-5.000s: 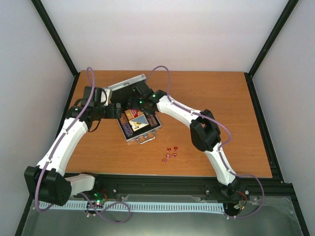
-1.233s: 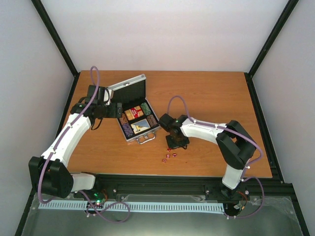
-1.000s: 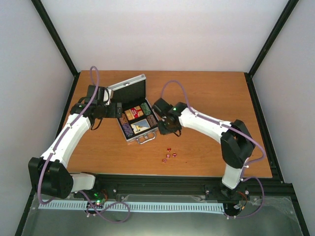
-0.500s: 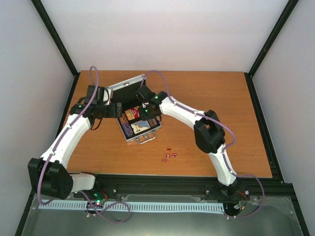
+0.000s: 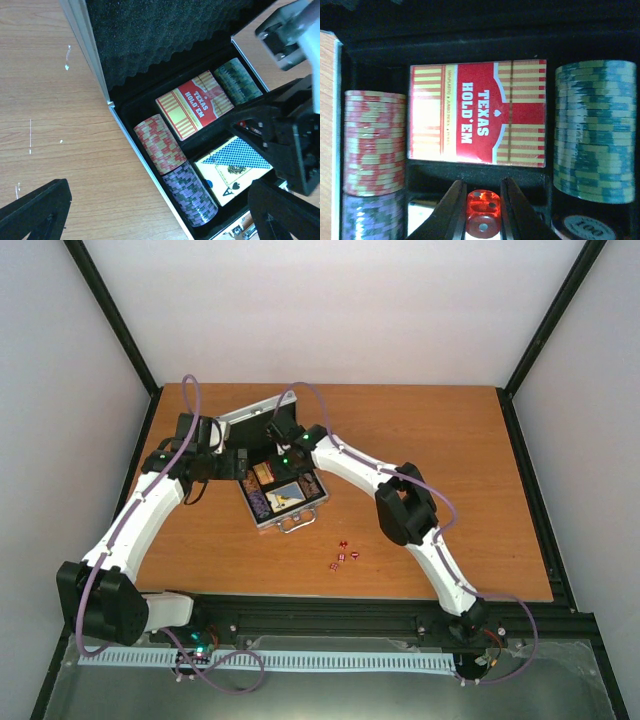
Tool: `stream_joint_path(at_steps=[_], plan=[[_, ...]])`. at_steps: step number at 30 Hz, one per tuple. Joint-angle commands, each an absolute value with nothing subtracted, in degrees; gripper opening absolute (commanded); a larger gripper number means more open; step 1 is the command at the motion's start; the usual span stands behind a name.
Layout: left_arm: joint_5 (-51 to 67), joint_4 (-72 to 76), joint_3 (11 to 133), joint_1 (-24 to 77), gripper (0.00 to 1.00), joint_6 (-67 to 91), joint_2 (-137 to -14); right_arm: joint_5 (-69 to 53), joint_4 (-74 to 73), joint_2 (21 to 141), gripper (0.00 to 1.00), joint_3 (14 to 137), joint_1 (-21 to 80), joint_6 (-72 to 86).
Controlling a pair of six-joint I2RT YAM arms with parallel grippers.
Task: Pack up texas hold em set
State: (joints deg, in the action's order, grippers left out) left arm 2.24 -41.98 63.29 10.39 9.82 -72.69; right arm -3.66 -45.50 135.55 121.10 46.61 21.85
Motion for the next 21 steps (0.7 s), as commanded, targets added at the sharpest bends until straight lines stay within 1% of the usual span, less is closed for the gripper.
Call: stream_joint_path(at_steps=[1, 17, 21], plan=[[3.04, -42.0, 65.59, 10.03, 1.0, 8.82, -72.26, -2.01, -46.8, 138.68, 0.1, 123.61, 46.49, 22.68], [3.91, -41.55, 65.66, 10.02, 1.0, 8.44, -73.39, 4.45, -48.25, 140.95, 0.11, 122.86, 46.49, 22.2], [3.87, -41.6, 65.57, 10.02, 1.0, 8.35, -73.43, 4.14, -48.38, 141.84, 0.15, 123.09, 46.49, 22.56]])
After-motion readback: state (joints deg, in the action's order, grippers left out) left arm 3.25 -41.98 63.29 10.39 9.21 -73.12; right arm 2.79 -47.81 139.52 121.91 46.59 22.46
